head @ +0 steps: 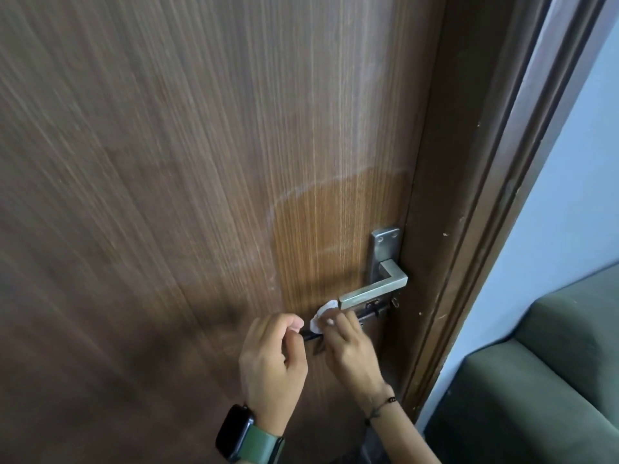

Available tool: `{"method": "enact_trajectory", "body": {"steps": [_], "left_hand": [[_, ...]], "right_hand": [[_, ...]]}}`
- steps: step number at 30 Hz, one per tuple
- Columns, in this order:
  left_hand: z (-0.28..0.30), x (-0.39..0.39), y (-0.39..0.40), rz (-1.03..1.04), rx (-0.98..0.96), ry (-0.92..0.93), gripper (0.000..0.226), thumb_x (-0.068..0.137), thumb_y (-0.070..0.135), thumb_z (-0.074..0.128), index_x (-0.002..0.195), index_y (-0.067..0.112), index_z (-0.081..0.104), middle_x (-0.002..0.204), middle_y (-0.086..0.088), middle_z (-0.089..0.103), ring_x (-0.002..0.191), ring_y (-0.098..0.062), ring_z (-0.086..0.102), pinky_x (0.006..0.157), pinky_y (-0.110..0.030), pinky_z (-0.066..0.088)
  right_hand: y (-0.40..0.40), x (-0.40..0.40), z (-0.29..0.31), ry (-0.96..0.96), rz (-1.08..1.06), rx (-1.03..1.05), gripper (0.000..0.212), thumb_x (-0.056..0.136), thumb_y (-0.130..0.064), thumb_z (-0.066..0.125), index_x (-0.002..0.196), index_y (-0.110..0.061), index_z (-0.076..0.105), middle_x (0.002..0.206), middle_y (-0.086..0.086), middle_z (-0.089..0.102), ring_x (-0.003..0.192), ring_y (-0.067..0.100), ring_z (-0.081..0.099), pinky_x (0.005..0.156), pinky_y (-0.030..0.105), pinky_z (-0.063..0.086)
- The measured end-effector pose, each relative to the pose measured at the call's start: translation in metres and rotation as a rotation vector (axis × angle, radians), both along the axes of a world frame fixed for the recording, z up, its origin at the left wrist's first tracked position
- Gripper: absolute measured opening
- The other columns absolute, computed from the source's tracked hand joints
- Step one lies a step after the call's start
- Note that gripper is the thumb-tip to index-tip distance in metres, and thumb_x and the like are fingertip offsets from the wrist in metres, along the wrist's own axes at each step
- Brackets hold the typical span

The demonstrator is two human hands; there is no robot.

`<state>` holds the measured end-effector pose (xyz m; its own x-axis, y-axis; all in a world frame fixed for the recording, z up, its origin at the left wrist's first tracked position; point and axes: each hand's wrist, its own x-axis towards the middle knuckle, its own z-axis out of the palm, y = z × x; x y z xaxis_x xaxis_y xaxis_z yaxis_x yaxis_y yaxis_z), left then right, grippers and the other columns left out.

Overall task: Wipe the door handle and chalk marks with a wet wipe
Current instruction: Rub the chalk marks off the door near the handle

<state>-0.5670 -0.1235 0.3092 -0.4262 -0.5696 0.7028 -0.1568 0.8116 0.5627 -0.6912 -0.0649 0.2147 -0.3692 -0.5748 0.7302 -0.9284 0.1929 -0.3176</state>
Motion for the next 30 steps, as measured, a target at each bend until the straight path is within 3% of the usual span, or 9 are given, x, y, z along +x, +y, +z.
{"method": "enact_trajectory", "body": {"steps": [3, 5, 9, 13, 17, 20, 22, 24, 30], "left_hand": [[-0.002, -0.003, 0.000, -0.001, 0.017, 0.013, 0.024, 0.076, 0.013, 0.041, 0.071, 0.011, 0.065, 0.069, 0.004, 0.065, 0.066, -0.006, 0.049, 0.055, -0.021, 0.042], [-0.005, -0.005, 0.001, 0.006, 0.037, 0.015, 0.024, 0.076, 0.013, 0.041, 0.071, 0.011, 0.064, 0.069, 0.004, 0.065, 0.066, -0.006, 0.048, 0.057, -0.019, 0.041], [-0.011, -0.008, 0.004, 0.004, 0.034, -0.012, 0.022, 0.076, 0.012, 0.042, 0.072, 0.013, 0.064, 0.069, 0.006, 0.065, 0.069, -0.004, 0.049, 0.060, -0.016, 0.041], [-0.015, -0.014, 0.002, -0.006, 0.035, -0.091, 0.018, 0.075, 0.009, 0.045, 0.074, 0.013, 0.063, 0.070, 0.005, 0.063, 0.070, -0.004, 0.048, 0.059, -0.017, 0.040], [-0.022, -0.022, -0.001, -0.010, 0.119, -0.202, 0.023, 0.072, -0.006, 0.058, 0.085, 0.011, 0.065, 0.076, 0.000, 0.065, 0.075, -0.016, 0.058, 0.065, -0.033, 0.052], [-0.021, -0.025, 0.002, -0.064, 0.207, -0.207, 0.028, 0.076, -0.006, 0.058, 0.096, 0.012, 0.066, 0.089, -0.001, 0.069, 0.084, -0.017, 0.063, 0.076, -0.021, 0.051], [-0.014, -0.021, 0.004, -0.118, 0.490, -0.129, 0.032, 0.080, -0.003, 0.054, 0.092, 0.023, 0.067, 0.088, 0.010, 0.071, 0.085, -0.008, 0.063, 0.074, -0.009, 0.047], [-0.003, -0.012, 0.004, -0.209, 0.771, -0.010, 0.035, 0.083, -0.003, 0.051, 0.086, 0.027, 0.069, 0.083, 0.010, 0.073, 0.081, -0.007, 0.064, 0.070, -0.015, 0.051], [0.036, 0.030, -0.008, -0.210, 0.837, 0.280, 0.024, 0.080, -0.007, 0.057, 0.082, 0.014, 0.069, 0.073, 0.004, 0.069, 0.073, -0.011, 0.061, 0.065, -0.019, 0.051]], "right_hand": [[0.023, -0.036, 0.012, -0.131, -0.234, -0.062, 0.015, 0.073, 0.007, 0.063, 0.079, -0.006, 0.066, 0.081, 0.010, 0.060, 0.080, 0.027, 0.054, 0.065, 0.037, 0.051], [0.034, -0.052, 0.018, -0.142, -0.349, -0.070, 0.016, 0.078, 0.001, 0.051, 0.073, -0.004, 0.065, 0.078, 0.013, 0.063, 0.077, 0.034, 0.061, 0.071, 0.038, 0.051], [0.031, -0.051, 0.017, -0.160, -0.364, -0.089, 0.014, 0.077, 0.007, 0.058, 0.072, -0.005, 0.063, 0.083, 0.014, 0.064, 0.080, 0.035, 0.062, 0.074, 0.034, 0.049], [0.025, -0.037, 0.016, -0.367, -0.357, -0.205, 0.018, 0.075, 0.014, 0.064, 0.082, -0.002, 0.069, 0.092, 0.013, 0.065, 0.089, 0.033, 0.062, 0.080, 0.037, 0.053], [0.025, 0.004, 0.027, -0.493, -0.211, -0.328, 0.026, 0.070, 0.016, 0.069, 0.083, -0.006, 0.073, 0.093, 0.004, 0.066, 0.088, 0.012, 0.063, 0.081, 0.009, 0.045], [0.022, 0.034, 0.043, -0.542, -0.064, -0.371, 0.030, 0.068, 0.018, 0.069, 0.082, -0.009, 0.074, 0.091, -0.001, 0.066, 0.091, 0.002, 0.060, 0.082, 0.008, 0.046], [0.021, 0.049, 0.058, -0.599, 0.020, -0.404, 0.035, 0.069, 0.019, 0.067, 0.085, -0.011, 0.074, 0.092, -0.003, 0.066, 0.093, -0.002, 0.060, 0.080, 0.005, 0.044], [0.020, 0.054, 0.072, -0.626, 0.098, -0.405, 0.037, 0.071, 0.019, 0.066, 0.089, -0.013, 0.074, 0.096, -0.004, 0.066, 0.096, -0.002, 0.059, 0.082, 0.005, 0.043], [0.001, 0.059, 0.115, -0.301, 0.435, -0.223, 0.032, 0.075, 0.009, 0.064, 0.099, -0.010, 0.072, 0.110, -0.001, 0.064, 0.105, 0.013, 0.050, 0.088, 0.024, 0.048]]}}
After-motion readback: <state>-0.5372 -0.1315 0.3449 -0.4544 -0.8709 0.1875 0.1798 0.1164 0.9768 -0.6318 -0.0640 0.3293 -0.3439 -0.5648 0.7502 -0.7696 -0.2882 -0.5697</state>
